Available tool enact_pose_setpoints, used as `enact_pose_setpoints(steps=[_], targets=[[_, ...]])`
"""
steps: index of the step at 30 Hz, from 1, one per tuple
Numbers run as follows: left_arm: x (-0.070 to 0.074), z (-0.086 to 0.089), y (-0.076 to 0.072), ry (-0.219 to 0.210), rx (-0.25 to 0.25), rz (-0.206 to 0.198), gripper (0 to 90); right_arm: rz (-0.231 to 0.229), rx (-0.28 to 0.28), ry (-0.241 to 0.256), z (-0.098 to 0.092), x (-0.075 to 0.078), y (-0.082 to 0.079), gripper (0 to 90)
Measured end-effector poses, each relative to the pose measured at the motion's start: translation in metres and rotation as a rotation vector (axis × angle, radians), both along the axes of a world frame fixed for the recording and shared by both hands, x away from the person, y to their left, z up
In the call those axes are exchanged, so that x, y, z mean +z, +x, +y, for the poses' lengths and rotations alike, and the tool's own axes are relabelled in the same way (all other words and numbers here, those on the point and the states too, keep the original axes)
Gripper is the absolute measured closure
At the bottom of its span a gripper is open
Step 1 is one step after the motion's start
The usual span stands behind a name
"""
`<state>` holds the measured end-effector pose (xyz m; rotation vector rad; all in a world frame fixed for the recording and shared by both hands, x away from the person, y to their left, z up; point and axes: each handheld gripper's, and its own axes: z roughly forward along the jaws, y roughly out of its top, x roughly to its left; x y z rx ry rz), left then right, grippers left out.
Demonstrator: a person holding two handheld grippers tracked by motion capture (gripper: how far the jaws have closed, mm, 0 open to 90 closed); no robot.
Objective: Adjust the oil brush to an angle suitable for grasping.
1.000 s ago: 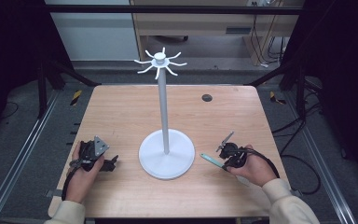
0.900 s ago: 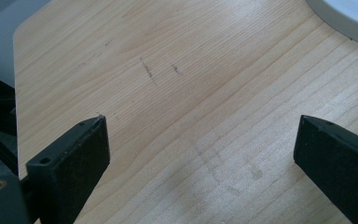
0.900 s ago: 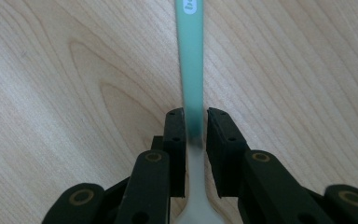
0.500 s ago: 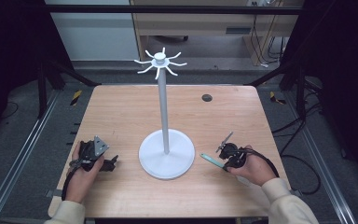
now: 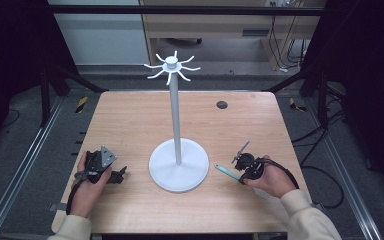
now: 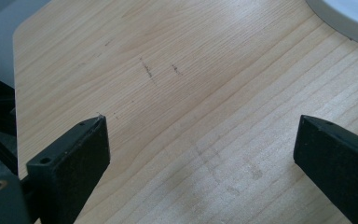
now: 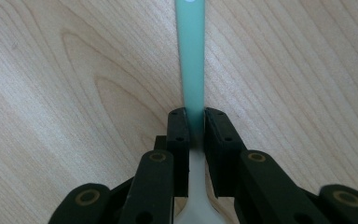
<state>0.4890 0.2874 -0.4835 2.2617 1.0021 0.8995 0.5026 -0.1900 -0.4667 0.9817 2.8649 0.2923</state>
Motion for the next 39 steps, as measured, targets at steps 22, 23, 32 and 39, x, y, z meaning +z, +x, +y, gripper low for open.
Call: enact_pose_setpoints(steps=[22,23,32,39], targets=[[0.0,0.0,0.0,0.002,0.0,0.0,3.1,-0.041,-0.047,0.065,-0.009,0.021,-0.001,82.3],[0.0,0.0,0.0,0.002,0.002,0.0,3.1,-0.06,-0.058,0.078,-0.011,0.028,-0.001,82.3],[0.0,0.0,0.0,0.0,0.002,-0.001,3.1,-0.148,-0.093,0.135,-0.018,0.047,0.003,82.3],[0.0,0.0,0.0,0.005,-0.001,0.002,3.1,-0.217,-0.113,0.196,-0.022,0.064,0.003,82.3]])
